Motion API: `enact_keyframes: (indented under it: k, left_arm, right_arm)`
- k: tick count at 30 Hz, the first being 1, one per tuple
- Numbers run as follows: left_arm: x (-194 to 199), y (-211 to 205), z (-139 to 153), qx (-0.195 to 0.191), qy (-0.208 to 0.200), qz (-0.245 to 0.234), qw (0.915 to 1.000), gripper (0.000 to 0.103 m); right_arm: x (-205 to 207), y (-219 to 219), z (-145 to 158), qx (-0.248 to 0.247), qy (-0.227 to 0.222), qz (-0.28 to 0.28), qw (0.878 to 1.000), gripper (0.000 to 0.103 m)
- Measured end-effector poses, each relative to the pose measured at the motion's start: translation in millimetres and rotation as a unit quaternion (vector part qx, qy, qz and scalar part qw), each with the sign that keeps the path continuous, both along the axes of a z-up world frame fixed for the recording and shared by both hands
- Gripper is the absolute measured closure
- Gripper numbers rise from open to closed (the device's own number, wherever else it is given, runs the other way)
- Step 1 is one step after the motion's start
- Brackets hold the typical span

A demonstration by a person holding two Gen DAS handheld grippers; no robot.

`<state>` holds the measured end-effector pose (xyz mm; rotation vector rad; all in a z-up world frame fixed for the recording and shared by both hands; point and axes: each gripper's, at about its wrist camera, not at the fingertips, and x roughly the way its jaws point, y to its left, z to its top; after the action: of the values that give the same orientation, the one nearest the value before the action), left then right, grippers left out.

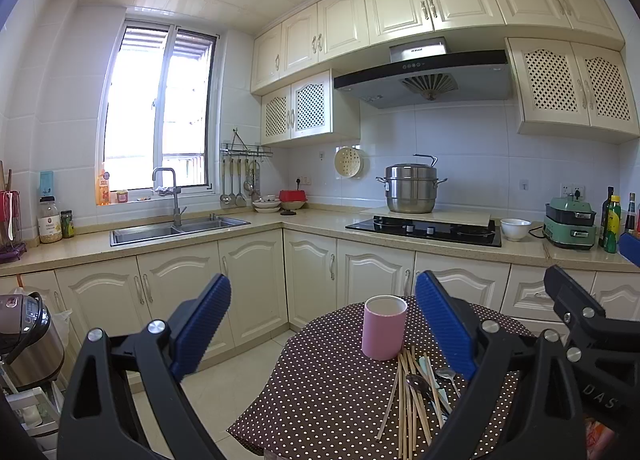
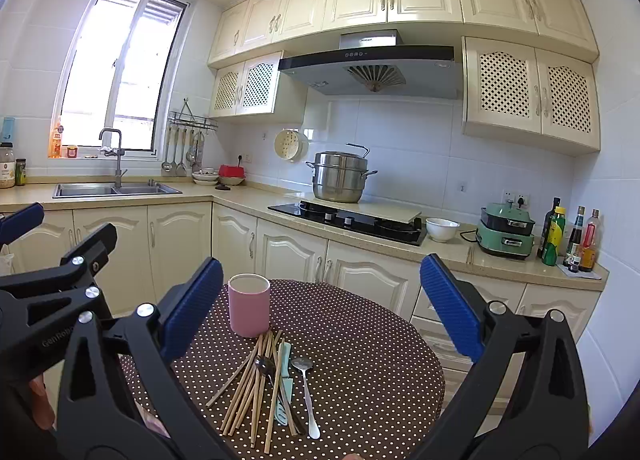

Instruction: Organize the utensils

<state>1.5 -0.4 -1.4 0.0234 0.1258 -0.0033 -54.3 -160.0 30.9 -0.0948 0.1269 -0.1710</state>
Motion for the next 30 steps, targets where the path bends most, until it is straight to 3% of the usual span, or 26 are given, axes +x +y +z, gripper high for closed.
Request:
enact_keyframes:
  k: [30]
  left_arm:
    - [-0.3,0.3,0.4,0.002,0.0,-0.002,1.0,0.011]
  right_arm:
    - [6.3,-0.1,-5.0,0.001,0.007,0.0,1.0,0.006]
